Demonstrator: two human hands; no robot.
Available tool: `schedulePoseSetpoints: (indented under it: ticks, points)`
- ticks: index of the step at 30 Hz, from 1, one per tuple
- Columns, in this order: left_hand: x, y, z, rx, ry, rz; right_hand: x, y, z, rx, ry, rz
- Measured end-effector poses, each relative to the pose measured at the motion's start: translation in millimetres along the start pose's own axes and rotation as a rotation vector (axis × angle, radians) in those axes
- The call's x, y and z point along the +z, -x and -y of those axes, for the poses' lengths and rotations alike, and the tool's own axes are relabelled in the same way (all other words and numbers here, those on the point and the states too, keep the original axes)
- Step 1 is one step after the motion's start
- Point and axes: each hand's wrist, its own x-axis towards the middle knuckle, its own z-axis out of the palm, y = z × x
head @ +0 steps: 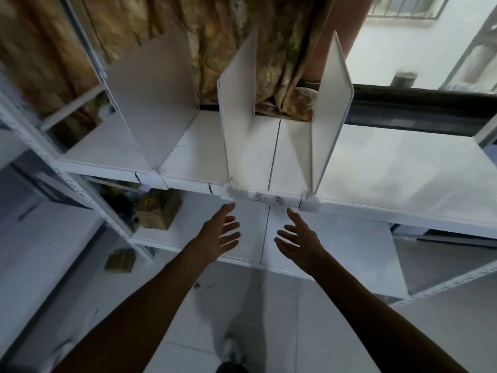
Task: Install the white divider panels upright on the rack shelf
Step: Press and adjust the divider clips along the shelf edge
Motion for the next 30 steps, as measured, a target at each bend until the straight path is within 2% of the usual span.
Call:
schedulePoseSetpoints:
  ticks: [4, 20, 30]
  points:
    - [-15, 4, -3, 0.007, 0.02, -0.036, 16, -1, -4, -0.006, 0.031, 0.021]
    - [-71, -49, -74, -0.017, 0.025, 0.017, 118, -41, -11, -0.069, 0.037, -0.037]
    - [-83, -81, -83, -0.115, -0.009, 0.042, 135, -81, -20, 0.008, 0.008, -0.151]
